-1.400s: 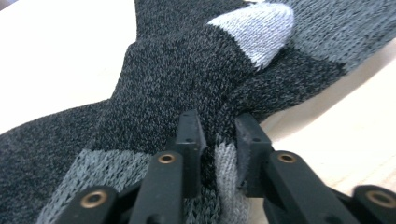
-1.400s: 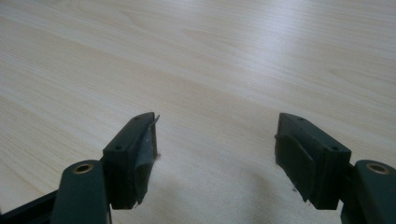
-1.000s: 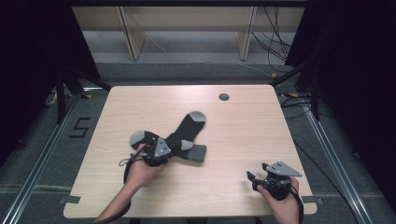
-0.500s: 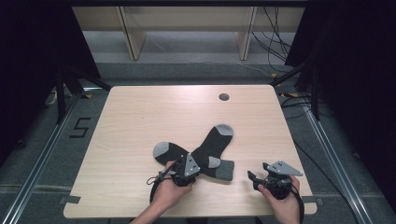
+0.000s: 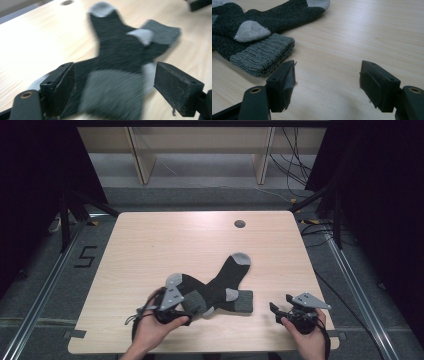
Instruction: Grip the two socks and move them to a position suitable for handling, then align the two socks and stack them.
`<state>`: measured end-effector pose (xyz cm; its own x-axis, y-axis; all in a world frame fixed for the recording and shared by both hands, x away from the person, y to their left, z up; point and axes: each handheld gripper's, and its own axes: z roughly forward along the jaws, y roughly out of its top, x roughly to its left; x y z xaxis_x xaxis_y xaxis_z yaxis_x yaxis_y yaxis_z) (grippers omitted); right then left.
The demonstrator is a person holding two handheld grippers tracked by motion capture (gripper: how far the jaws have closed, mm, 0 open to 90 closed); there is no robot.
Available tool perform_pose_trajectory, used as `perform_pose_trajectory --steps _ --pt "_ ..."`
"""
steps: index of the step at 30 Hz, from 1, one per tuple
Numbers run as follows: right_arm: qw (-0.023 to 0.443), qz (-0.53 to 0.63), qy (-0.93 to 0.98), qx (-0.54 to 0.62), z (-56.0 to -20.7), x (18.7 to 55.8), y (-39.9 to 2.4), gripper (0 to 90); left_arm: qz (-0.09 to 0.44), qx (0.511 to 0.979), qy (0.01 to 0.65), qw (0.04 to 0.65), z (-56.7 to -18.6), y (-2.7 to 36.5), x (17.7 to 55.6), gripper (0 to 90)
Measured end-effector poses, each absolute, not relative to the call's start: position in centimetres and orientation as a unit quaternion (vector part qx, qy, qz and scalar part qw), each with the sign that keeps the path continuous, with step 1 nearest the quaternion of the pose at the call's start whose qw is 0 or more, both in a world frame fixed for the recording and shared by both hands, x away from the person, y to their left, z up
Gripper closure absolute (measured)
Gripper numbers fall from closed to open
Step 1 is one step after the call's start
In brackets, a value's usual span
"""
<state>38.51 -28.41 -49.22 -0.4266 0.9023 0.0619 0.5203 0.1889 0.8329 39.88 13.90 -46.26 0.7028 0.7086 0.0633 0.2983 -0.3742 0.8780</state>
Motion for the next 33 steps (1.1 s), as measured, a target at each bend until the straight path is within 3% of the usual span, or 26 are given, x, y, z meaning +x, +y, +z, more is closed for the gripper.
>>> perform_pose_trajectory --steps 8,16,22,25,33 --pt "0.223 0.417 0.732 0.491 -48.8 38.1 -28.2 29.8 0.244 0.770 0.349 0.475 -47.0 18.7 39.5 18.1" --pt "0.234 0.411 0.755 0.454 -47.1 38.2 -26.9 29.6 0.221 0.769 0.360 0.480 -48.4 19.2 38.1 18.0" --pt "0.191 0.413 0.782 0.425 -45.6 39.9 -22.0 31.1 0.226 0.764 0.371 0.477 -48.4 19.6 38.6 18.2" --pt "0.191 0.402 0.799 0.404 -45.1 40.7 -20.3 31.7 0.226 0.760 0.372 0.482 -48.5 19.5 38.8 18.5" --pt "0.143 0.371 0.848 0.351 -44.5 42.7 -11.3 41.5 0.221 0.754 0.382 0.486 -48.4 19.2 38.7 18.8"
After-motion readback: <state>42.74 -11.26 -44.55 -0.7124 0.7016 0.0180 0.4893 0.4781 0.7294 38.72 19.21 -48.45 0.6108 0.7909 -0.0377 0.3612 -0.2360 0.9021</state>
